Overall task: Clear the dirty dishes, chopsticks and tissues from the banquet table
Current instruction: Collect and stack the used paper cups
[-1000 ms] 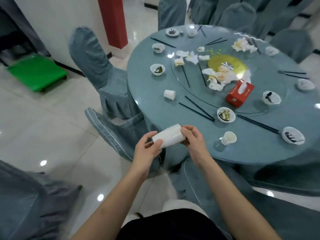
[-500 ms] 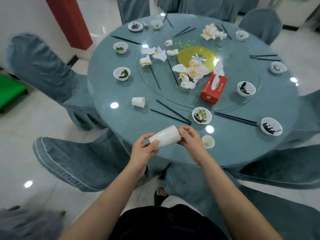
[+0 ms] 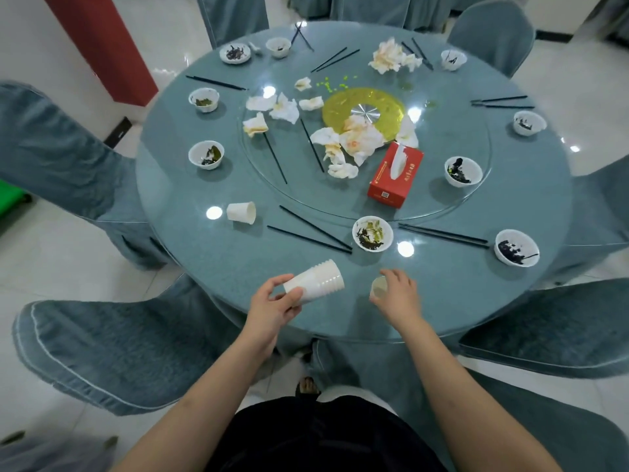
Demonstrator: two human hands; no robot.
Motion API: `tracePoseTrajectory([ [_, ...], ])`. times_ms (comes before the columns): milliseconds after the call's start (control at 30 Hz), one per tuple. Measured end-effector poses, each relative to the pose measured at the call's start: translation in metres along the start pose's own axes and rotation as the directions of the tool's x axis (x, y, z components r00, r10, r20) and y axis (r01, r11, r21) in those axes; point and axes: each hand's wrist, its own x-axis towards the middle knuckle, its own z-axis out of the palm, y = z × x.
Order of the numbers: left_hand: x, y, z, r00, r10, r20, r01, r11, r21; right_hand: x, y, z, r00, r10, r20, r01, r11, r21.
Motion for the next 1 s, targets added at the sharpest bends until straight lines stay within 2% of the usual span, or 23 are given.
tracePoseTrajectory([
  [67,0.002,0.001,-0.001,1.000,0.005,-0.002,-0.005,1.000,0.004,0.001,0.001,0.006,0.999,0.003,0.035,-0.003,1.000,0.001],
  [167,0.003,0.002,-0.003,1.000,0.012,-0.008,-0.012,1.000,-0.014,0.001,-0.001,0.011,1.000,-0.003,0.011,0.003,0.997,0.077],
  [300,0.001,0.005,-0.011,0.999,0.024,-0.023,-0.025,0.999,-0.028,0.006,-0.021,0.003,1.000,-0.011,-0.006,0.012,0.952,0.306],
  [367,0.000,0.007,-0.017,0.998,0.041,-0.045,-0.042,0.998,-0.037,0.006,-0.038,-0.008,1.000,-0.020,-0.021,0.028,0.867,0.497],
  [467,-0.003,0.010,-0.027,0.995,0.061,-0.083,-0.065,0.996,-0.057,0.003,-0.067,-0.026,0.998,-0.054,-0.008,0.042,0.665,0.746],
  [600,-0.005,0.015,-0.041,0.992,0.072,-0.100,-0.079,0.995,-0.068,0.001,-0.098,-0.037,0.988,-0.143,0.057,0.015,0.453,0.891],
  [700,-0.009,0.024,-0.057,0.991,0.092,-0.101,-0.099,0.993,-0.066,-0.005,-0.123,-0.040,0.975,-0.209,0.081,-0.003,0.350,0.937],
  [767,-0.011,0.031,-0.069,0.990,0.108,-0.094,-0.114,0.991,-0.063,-0.013,-0.140,-0.039,0.958,-0.267,0.104,-0.008,0.337,0.941],
  [1000,-0.030,0.044,-0.118,0.986,0.159,-0.046,-0.161,0.986,-0.044,-0.053,-0.201,-0.026,0.899,-0.396,0.186,0.033,0.486,0.873],
])
